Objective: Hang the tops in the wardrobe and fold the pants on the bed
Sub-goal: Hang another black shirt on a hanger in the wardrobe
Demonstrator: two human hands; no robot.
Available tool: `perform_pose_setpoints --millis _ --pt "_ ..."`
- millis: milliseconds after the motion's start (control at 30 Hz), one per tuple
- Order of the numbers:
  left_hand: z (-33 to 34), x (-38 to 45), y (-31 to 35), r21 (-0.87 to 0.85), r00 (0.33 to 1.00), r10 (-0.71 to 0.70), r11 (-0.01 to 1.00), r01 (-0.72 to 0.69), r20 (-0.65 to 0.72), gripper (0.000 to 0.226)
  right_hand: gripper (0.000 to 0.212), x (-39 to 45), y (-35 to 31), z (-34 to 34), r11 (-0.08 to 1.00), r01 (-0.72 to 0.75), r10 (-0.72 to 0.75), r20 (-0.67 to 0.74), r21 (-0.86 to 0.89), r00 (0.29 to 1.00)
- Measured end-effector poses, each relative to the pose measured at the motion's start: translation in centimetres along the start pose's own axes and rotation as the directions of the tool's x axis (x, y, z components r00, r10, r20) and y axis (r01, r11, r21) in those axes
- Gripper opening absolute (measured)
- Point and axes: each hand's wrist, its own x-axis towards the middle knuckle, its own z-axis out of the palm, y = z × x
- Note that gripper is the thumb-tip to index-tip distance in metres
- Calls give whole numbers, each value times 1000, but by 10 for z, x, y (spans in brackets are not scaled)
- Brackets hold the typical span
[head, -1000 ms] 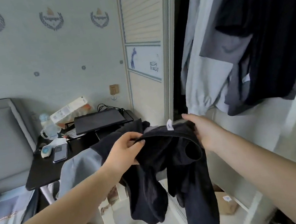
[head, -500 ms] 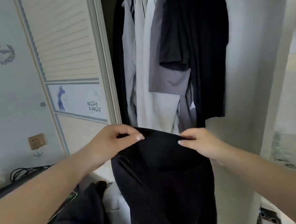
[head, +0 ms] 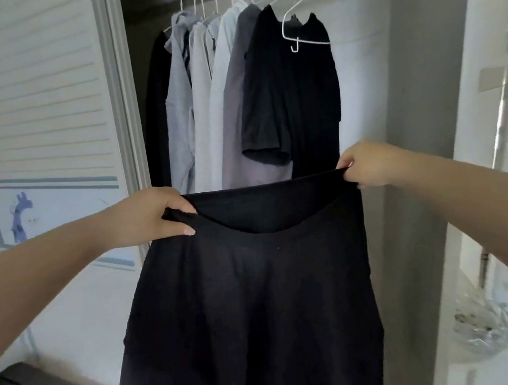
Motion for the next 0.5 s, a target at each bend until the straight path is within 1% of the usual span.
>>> perform_pose_setpoints --millis 67,100,167,233,267,333,400,500 --pt "-4 21 -3 -47 993 22 999 -27 -116 22 26 18 2 -14 980 -92 84 53 177 995" --pt "-4 29 -3 -119 988 9 992 -27 -154 20 25 26 3 -20 971 -112 99 68 210 993" --pt "-7 49 1 -338 982 -25 940 -40 -186 6 17 44 4 -37 957 -104 109 -3 272 994" --pt "-11 71 8 -502 972 -33 860 -90 -231 11 9 62 4 -58 934 -80 122 -102 347 987" --pt "-12 82 10 -572 964 -42 812 -121 -263 14 11 70 4 -66 927 -76 129 -125 366 984" --pt "-13 106 15 -704 941 -69 682 -197 -331 18 13 86 7 -83 914 -96 169 -154 393 973" --pt "-14 127 20 -812 926 -135 536 -231 -352 22 10 97 9 -96 901 -108 202 -187 421 961" --pt "-16 161 28 -888 911 -174 348 -299 -374 21 8 119 8 -114 904 -77 193 -240 419 952"
